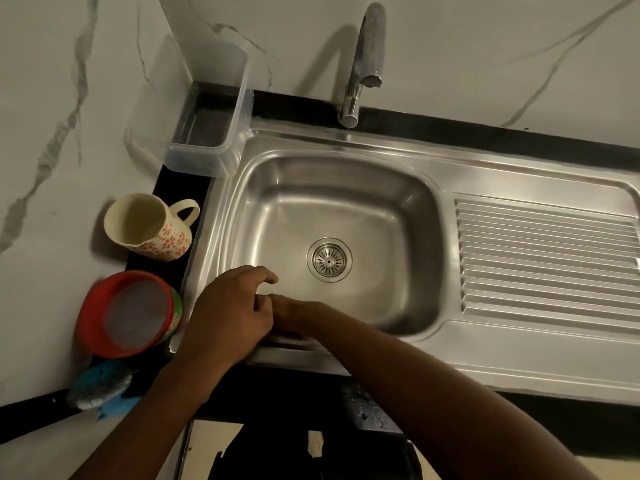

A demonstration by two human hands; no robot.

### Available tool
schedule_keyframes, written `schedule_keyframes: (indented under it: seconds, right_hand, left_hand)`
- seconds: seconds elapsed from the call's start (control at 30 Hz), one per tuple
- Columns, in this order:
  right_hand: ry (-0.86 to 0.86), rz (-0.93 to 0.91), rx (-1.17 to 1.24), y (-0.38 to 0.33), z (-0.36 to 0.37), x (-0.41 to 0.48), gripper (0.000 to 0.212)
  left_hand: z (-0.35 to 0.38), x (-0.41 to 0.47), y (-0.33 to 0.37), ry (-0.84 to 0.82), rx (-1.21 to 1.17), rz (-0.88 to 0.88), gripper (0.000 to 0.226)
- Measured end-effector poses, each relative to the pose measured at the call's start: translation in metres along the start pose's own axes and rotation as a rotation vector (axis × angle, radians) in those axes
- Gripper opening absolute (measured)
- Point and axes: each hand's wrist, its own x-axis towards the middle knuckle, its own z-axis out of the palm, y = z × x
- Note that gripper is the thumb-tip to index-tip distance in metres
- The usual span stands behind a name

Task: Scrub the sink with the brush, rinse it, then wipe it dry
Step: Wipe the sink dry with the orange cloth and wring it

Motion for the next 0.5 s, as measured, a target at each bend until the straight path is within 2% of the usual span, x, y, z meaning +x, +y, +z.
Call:
schedule_keyframes:
  seconds: [0.1,0.2,0.23,0.3,0.37,0.4,0.5]
  right_hand:
    - [-0.069,-0.086,-0.195,0.015,-0.005,-0.016,0.035]
    - [-0.151,0.005,-0.285,0.042,-0.014,-0.033,0.033]
    - [-0.16,0.027,-0.304,0.051,-0.018,-0.039,0.04]
    - [-0.166,0.01,-0.396,0.071,-0.026,-0.053,0.077]
    - [-0.171,0.011,-0.438,0.085,-0.032,-0.065,0.091]
    - [-0.186,0.017,-0.46,0.09,-0.035,-0.07,0.089]
    - [-0.231,0.044,-0.589,0.108,-0.048,-0.086,0.051]
  left_hand:
    - [0.003,-0.008,0.008,-0.003,-0.009,-0.026,0.032]
    - [0.011,-0.01,0.02,-0.007,-0.034,-0.046,0.034]
    - [0.014,-0.01,0.025,-0.001,-0.04,-0.055,0.035]
    - [0.022,-0.008,0.036,0.015,-0.05,-0.076,0.035]
    - [0.028,-0.007,0.049,0.039,-0.065,-0.089,0.036]
    - [0.031,-0.007,0.055,0.05,-0.076,-0.094,0.036]
    - [0.038,-0.006,0.07,0.076,-0.094,-0.104,0.037]
